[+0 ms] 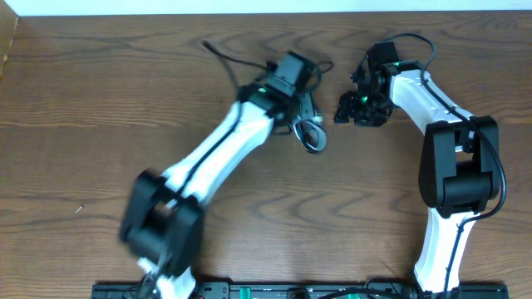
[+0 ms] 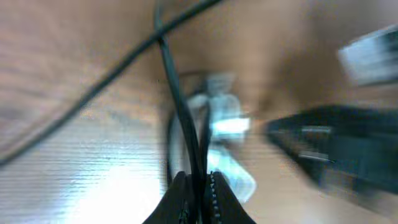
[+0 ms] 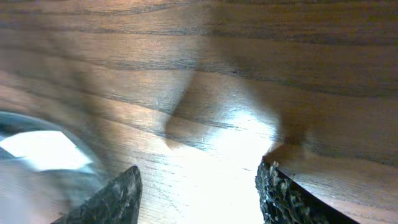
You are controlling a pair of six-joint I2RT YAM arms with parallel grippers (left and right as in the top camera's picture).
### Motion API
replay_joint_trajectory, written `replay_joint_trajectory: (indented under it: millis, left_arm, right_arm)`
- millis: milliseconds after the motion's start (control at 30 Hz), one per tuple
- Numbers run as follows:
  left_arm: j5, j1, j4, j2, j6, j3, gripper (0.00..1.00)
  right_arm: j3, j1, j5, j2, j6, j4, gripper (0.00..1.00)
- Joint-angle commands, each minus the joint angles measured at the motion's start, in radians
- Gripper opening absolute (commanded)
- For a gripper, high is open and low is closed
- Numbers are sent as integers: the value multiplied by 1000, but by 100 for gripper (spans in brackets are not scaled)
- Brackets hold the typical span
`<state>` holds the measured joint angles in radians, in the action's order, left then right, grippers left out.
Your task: Untangle cables
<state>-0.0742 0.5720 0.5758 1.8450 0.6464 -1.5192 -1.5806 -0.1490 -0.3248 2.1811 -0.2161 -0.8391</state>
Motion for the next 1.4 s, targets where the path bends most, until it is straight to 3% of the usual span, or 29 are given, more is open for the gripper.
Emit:
replay_joint_trajectory:
  millis: [0,200,467,833,1100,1367]
  left_arm:
    - [16,-6,-1,-111,-26,-26,8]
    - [11,-6,-1,-170,-30,-26,8]
    - [-76,-8,-27,-171,-98,-26,7]
    - [-541,-149,-100,-171,-130,-26,7]
    - [-836,-256,-107,-171,-157,-26,8]
    - [-903,-265,-112,-170,-156,-26,8]
  right_arm:
    - [48,5,86,63,11,0,58]
    - [46,5,53,63,24,1,54]
    - [27,19,-283,-54,293,-34,58]
    - [27,31,-315,-365,303,-24,69]
    - [27,36,-369,-425,323,60,75]
    - [27,-8,-417,-407,313,80,75]
